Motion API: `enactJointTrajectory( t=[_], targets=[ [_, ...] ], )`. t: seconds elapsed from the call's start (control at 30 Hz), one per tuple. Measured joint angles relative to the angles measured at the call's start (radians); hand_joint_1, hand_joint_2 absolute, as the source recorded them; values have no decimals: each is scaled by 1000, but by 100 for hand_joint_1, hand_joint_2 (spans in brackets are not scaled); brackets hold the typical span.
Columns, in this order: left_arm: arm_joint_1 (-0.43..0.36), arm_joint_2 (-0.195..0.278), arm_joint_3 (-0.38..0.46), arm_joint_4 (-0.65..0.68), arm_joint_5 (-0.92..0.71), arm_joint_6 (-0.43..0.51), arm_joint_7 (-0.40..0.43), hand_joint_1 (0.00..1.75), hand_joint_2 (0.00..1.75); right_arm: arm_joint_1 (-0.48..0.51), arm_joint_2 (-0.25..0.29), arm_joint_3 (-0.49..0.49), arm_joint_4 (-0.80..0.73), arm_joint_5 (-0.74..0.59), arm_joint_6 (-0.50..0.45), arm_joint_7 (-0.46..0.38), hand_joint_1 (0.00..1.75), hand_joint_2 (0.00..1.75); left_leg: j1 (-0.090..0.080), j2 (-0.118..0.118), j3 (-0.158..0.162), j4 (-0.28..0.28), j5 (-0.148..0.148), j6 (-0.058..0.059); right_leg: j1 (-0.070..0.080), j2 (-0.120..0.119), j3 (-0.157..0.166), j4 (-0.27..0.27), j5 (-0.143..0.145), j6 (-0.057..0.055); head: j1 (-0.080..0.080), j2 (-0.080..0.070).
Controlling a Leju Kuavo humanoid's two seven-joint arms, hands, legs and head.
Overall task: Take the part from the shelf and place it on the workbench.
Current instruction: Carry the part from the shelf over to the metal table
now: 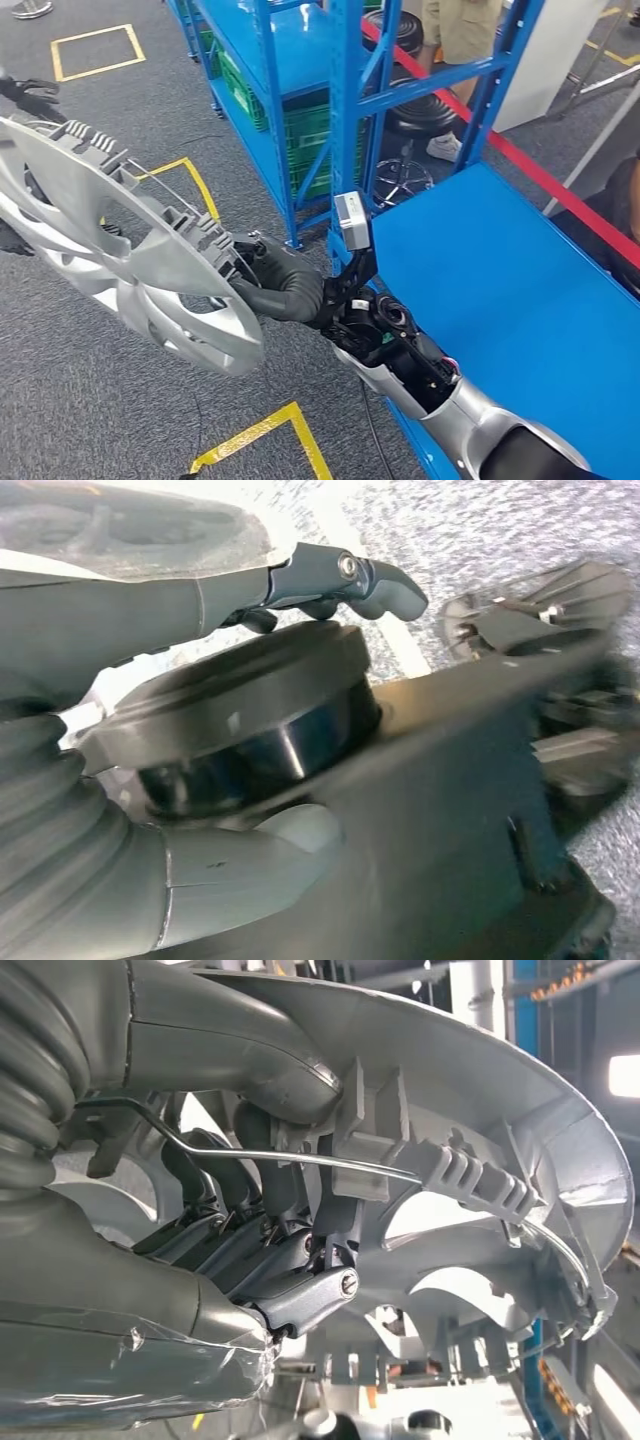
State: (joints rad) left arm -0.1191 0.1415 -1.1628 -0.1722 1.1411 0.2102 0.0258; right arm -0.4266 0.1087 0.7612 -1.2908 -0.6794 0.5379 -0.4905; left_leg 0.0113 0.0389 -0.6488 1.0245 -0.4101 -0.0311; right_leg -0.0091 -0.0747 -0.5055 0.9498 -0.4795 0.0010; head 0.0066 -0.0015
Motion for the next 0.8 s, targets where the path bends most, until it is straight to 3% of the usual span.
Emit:
enactJointTrajectory(
  t=[0.07,0.13,0.2,0.23,0.3,0.33,0.37,0.4,0.43,0.5,0.53,0.6,0.63,0.67,0.73,0.8],
  targets=[
    [1,4,3,0,7,4,-4,0,175,-9,3,2,11,0,7,-3,164,175,-7,21,38,-73,17,13,6,-13,4,1,-8,10,3,0],
    [2,9,5,0,15,9,-11,0,175,-16,6,6,21,1,10,-6,164,175,-12,0,38,-76,13,28,7,-28,10,-1,-15,21,8,0],
    [3,13,6,0,19,11,-15,0,175,-17,10,8,29,3,9,-8,164,175,-9,-21,46,-81,11,41,2,-10,10,25,-39,29,10,0],
    [3,15,6,0,21,12,-16,0,175,-18,12,10,34,4,9,-8,164,175,-6,-30,51,-83,10,47,0,12,-7,71,-64,32,13,0],
    [2,16,10,0,23,14,-19,0,175,-18,12,12,43,4,10,-10,164,175,-6,-50,55,-84,7,56,-1,58,-78,219,-129,33,22,0],
    [1,17,12,0,24,15,-21,0,175,-17,12,13,48,6,9,-12,164,175,-6,-63,56,-84,6,58,0,67,-117,289,-153,34,28,0],
    [1,17,14,0,24,15,-22,0,175,-15,12,13,52,10,7,-12,164,175,-7,-76,57,-83,5,59,1,71,-144,327,-156,33,31,0],
    [2,17,16,0,23,16,-20,0,175,-14,12,13,56,14,3,-13,164,175,-8,-90,60,-83,4,59,1,73,-152,325,-138,32,33,0],
    [2,17,17,0,22,17,-12,0,175,-13,12,14,59,21,-2,-13,164,175,-8,-105,63,-82,2,58,1,77,-140,280,-99,29,36,0],
    [1,17,20,0,17,20,15,0,175,-12,12,14,64,33,-9,-18,164,175,-8,-132,68,-78,-3,53,-2,114,-90,137,-11,21,40,0],
    [0,18,21,0,14,22,30,0,175,-12,12,14,66,39,-11,-23,164,175,-7,-144,66,-75,-5,50,-4,135,-66,76,13,17,41,0],
    [0,23,22,0,9,27,52,0,175,-10,12,14,69,51,-12,-37,164,175,-3,-164,57,-73,-3,39,-4,157,-48,30,17,11,41,0],
    [2,27,22,0,7,30,56,0,175,-10,14,14,70,58,-12,-43,164,175,-2,-174,54,-75,-1,33,-4,149,-42,21,16,9,43,0],
    [5,33,22,0,7,32,56,0,175,-10,15,14,71,66,-12,-48,164,175,-1,-174,52,-75,-2,27,-5,138,-38,16,18,5,43,0],
    [6,43,22,0,8,34,47,0,175,-11,19,14,74,77,-12,-54,164,175,-4,-130,30,-28,-28,18,-8,113,-24,1,23,-5,32,0],
    [3,49,23,-1,10,37,33,0,175,-12,21,13,79,82,-12,-57,164,175,-3,-71,-35,99,-85,10,-5,85,-17,-6,23,-12,17,0]
  ],
)
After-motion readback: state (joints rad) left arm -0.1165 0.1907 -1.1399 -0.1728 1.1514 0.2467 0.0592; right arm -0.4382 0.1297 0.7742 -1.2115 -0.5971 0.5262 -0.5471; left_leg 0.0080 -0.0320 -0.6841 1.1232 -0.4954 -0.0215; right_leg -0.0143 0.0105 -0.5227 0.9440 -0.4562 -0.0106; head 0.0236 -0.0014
